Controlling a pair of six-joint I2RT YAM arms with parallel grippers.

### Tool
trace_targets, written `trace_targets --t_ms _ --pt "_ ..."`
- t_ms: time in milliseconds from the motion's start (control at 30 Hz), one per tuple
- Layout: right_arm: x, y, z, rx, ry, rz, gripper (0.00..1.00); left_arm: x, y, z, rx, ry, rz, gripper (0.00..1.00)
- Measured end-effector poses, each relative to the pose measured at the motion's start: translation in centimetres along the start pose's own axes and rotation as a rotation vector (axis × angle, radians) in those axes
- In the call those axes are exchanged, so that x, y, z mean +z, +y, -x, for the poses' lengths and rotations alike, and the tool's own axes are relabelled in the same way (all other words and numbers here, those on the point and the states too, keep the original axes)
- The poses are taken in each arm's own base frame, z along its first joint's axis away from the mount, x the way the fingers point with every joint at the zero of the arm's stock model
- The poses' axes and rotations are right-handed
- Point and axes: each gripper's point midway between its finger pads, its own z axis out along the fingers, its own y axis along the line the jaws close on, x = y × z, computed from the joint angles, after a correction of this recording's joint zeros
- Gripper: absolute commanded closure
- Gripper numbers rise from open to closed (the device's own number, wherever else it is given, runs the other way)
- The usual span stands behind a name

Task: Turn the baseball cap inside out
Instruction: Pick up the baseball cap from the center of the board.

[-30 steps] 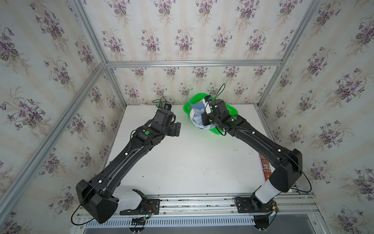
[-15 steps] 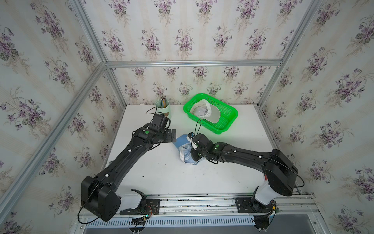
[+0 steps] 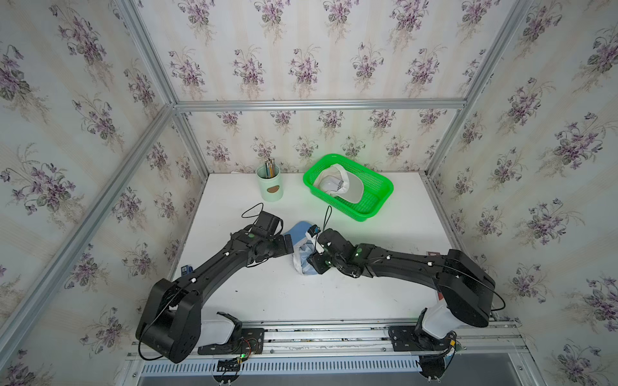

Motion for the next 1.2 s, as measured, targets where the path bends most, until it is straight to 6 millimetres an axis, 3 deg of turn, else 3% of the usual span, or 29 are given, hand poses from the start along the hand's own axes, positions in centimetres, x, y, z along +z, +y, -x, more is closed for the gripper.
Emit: trace_targets --t_ms 267,600,933,1100,1200 --pt "-2.0 0.5 0.9 0.03 -0.058 0.029 0.43 2.3 -1.9 2.0 -0.046 -0.058 -0.096 0.11" --pt "-4.7 0.5 1.9 0.05 -0.134 0.047 0.41 5.6 -2.5 2.4 -0.064 -0.038 -0.122 0.37" --pt "-7.3 -3.6 2.0 0.145 -0.187 -0.001 0.39 6.3 -3.9 3.6 -0.062 -0.045 -0.206 0.62" --pt "-8.0 -4.3 1.6 0.158 -0.19 -0.006 0.39 6.5 -4.8 4.0 -0.04 -0.039 -0.248 0.81" --pt "-8.3 -4.5 1.5 0.162 -0.195 -0.008 0.39 6.6 -5.0 3.9 -0.032 -0.032 -0.257 0.85"
